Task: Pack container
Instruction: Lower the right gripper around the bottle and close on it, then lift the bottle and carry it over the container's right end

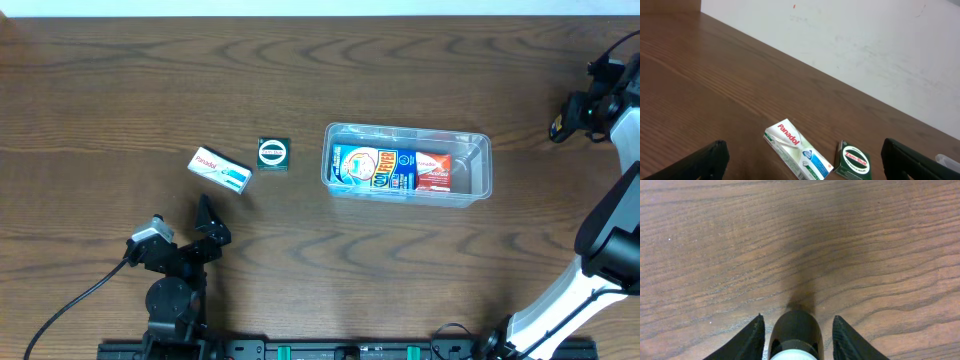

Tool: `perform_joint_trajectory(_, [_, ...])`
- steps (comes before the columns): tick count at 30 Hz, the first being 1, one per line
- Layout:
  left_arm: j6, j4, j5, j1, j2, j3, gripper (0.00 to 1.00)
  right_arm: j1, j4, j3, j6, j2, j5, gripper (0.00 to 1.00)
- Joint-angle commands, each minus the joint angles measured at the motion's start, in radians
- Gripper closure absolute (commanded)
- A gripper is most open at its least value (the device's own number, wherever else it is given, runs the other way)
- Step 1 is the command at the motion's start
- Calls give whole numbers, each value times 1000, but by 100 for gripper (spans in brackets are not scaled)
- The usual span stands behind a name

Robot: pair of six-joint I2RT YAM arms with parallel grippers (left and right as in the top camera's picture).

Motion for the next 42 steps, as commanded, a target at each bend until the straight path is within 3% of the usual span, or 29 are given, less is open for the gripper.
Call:
perform_joint_trajectory(1, [14, -10, -12, 7, -6, -29, 2, -7, 2, 21, -5, -42, -11, 63])
perform_joint_trajectory(9, [14, -10, -12, 7, -6, -29, 2, 3, 2, 21, -5, -72, -11, 69])
perform_joint_trajectory(14, [14, -10, -13, 7, -6, -29, 2, 4, -5, 21, -5, -94, -11, 84])
perform_joint_trajectory(23, [14, -10, -12, 7, -6, -29, 2, 14, -39, 21, -2, -121, -11, 85])
perform_joint_trajectory(34, [14, -10, -12, 7, -6, -29, 2, 130, -203, 21, 3, -342, -10, 88])
perform_joint_trajectory(42, [14, -10, -12, 7, -6, -29, 2, 254, -407, 21, 164, -500, -7, 93])
